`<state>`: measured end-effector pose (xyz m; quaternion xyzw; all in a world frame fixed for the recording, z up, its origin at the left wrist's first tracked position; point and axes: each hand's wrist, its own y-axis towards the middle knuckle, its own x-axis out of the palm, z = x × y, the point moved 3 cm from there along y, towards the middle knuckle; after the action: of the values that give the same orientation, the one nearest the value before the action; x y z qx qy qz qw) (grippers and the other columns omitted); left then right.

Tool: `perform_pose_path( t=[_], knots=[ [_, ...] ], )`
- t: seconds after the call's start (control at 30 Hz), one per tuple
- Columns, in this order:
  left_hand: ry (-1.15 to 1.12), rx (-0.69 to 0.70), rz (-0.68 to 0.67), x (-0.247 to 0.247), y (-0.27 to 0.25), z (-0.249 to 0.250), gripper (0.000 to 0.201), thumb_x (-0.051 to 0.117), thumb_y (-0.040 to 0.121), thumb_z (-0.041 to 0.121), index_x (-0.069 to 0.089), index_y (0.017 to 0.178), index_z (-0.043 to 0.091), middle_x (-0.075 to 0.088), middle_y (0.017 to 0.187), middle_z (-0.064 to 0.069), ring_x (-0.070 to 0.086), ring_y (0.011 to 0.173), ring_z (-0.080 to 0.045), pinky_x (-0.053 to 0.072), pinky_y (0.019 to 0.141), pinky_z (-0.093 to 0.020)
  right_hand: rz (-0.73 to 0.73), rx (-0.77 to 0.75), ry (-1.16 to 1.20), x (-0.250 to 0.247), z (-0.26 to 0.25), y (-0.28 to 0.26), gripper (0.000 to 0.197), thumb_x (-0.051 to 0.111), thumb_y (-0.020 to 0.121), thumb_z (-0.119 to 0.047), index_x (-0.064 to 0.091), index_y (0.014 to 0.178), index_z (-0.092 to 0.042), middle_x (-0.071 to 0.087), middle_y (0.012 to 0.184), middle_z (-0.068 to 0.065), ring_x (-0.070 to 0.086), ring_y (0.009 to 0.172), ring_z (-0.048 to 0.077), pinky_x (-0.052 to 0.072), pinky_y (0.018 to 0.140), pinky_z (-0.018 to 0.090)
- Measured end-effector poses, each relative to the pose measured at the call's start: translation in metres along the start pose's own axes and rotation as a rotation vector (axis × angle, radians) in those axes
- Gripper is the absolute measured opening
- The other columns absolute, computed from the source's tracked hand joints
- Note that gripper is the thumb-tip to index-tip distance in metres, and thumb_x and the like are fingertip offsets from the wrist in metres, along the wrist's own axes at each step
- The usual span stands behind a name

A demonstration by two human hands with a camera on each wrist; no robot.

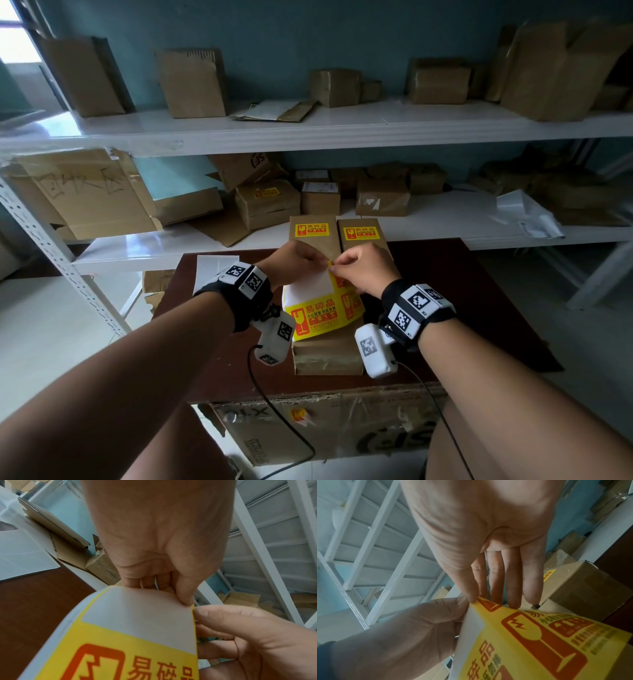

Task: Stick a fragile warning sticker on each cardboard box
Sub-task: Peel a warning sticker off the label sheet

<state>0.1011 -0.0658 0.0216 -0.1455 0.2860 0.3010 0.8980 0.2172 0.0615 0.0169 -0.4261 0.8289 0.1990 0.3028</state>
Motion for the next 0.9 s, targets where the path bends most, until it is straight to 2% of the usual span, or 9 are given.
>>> perform_pose_path(
  t=[0.2,0.33,0.47,0.53,0.63,0.7,0.8,0.9],
  knots=[
    [0.076,0.036,-0.027,0.0024,-0.0010,0.0051,0.016,0.067,0.093,0.022,0.077,0.101,0.013,0.071,0.098,-0.008,0.060,0.087,-0.013,0.052,0.082,-0.034,-0.013,-0.001,0.004,-0.0014,-0.0032,-0.0008,0.028,0.078,0.075,-0.052,0.075,0.072,-0.025,0.072,0.066,-0.007,0.068,0.060,0.014,0.062,0.062,0.037],
    [0.111,0.070,-0.028,0.0019,-0.0028,0.0086,0.020,0.067,0.094,0.025,0.076,0.105,0.012,0.073,0.102,-0.008,0.060,0.089,-0.012,0.053,0.086,-0.034,-0.013,0.010,0.008,-0.0017,-0.0023,0.0000,0.021,0.077,0.079,-0.046,0.074,0.069,-0.027,0.073,0.066,-0.006,0.072,0.063,0.018,0.063,0.062,0.043],
    [0.118,0.074,-0.025,0.0015,-0.0035,0.0087,0.019,0.065,0.095,0.021,0.076,0.107,0.012,0.072,0.100,-0.006,0.060,0.088,-0.012,0.052,0.083,-0.030,-0.016,0.014,0.007,-0.0020,-0.0029,0.0008,0.017,0.075,0.083,-0.041,0.077,0.074,-0.027,0.073,0.068,-0.006,0.071,0.065,0.018,0.063,0.064,0.043],
    [0.131,0.083,-0.017,0.0016,-0.0034,0.0088,0.018,0.064,0.095,0.018,0.076,0.108,0.012,0.071,0.096,-0.003,0.059,0.085,-0.010,0.050,0.078,-0.022,-0.014,0.015,0.009,-0.0016,-0.0029,0.0017,0.017,0.073,0.083,-0.041,0.077,0.076,-0.026,0.073,0.069,-0.006,0.071,0.066,0.016,0.063,0.065,0.042],
    [0.148,0.104,0.002,0.0013,-0.0032,0.0102,0.019,0.064,0.095,0.015,0.075,0.109,0.010,0.068,0.092,0.003,0.057,0.076,0.000,0.044,0.063,-0.004,-0.008,0.019,0.009,0.0000,-0.0001,0.0035,0.019,0.072,0.083,-0.043,0.078,0.076,-0.027,0.073,0.070,-0.008,0.070,0.070,0.014,0.063,0.067,0.041],
    [0.130,0.103,0.019,0.0009,-0.0016,0.0091,0.019,0.065,0.094,0.014,0.076,0.108,0.009,0.068,0.093,0.002,0.056,0.074,0.002,0.041,0.059,0.000,0.001,0.015,0.014,0.0005,0.0021,0.0039,0.020,0.072,0.082,-0.045,0.078,0.077,-0.027,0.072,0.070,-0.010,0.070,0.072,0.013,0.063,0.067,0.040],
    [0.110,0.085,0.043,0.0010,-0.0006,0.0066,0.019,0.064,0.095,0.015,0.075,0.108,0.008,0.067,0.092,0.002,0.056,0.075,0.001,0.041,0.057,-0.001,0.015,0.000,0.025,0.0006,0.0044,0.0047,0.017,0.073,0.081,-0.043,0.079,0.079,-0.027,0.073,0.075,-0.012,0.070,0.077,0.012,0.062,0.070,0.036],
    [0.129,0.077,0.064,0.0021,-0.0003,0.0051,0.019,0.062,0.096,0.018,0.074,0.107,0.009,0.066,0.092,0.001,0.057,0.081,-0.008,0.043,0.061,-0.009,0.024,0.001,0.056,0.0009,0.0051,0.0055,0.011,0.078,0.080,-0.036,0.078,0.085,-0.027,0.075,0.082,-0.010,0.071,0.082,0.012,0.061,0.078,0.037]
  ],
)
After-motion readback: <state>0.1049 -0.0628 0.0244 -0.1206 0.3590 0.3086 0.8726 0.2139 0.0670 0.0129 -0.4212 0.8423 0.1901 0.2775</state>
